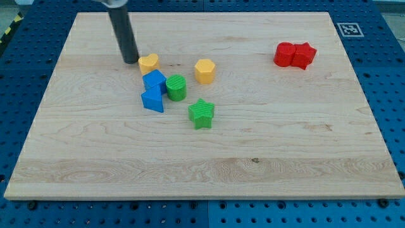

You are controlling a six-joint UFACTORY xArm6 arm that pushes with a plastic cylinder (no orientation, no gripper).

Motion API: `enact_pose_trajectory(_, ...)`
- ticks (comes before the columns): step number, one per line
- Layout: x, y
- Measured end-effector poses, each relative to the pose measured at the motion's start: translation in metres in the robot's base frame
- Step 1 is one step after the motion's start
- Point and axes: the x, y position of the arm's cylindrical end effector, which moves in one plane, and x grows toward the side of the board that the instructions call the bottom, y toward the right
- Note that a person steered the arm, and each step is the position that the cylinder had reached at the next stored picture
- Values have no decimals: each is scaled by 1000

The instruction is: Place the yellow hexagon horizontal to the green circle

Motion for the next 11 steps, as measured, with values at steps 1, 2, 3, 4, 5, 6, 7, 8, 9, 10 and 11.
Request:
enact_pose_trajectory(1,9,42)
enact_pose_trajectory(2,-2,53)
enact_pose_trajectory(3,-34,56)
enact_pose_trajectory(4,-34,85)
enact_pose_trajectory(5,-10,103)
enact_pose_trajectory(6,6,123)
enact_pose_trajectory(7,23,139)
enact_pose_trajectory(8,23,139)
enact_pose_trajectory(9,20,147)
enact_pose_trajectory(10,24,178)
enact_pose_trajectory(11,43,182)
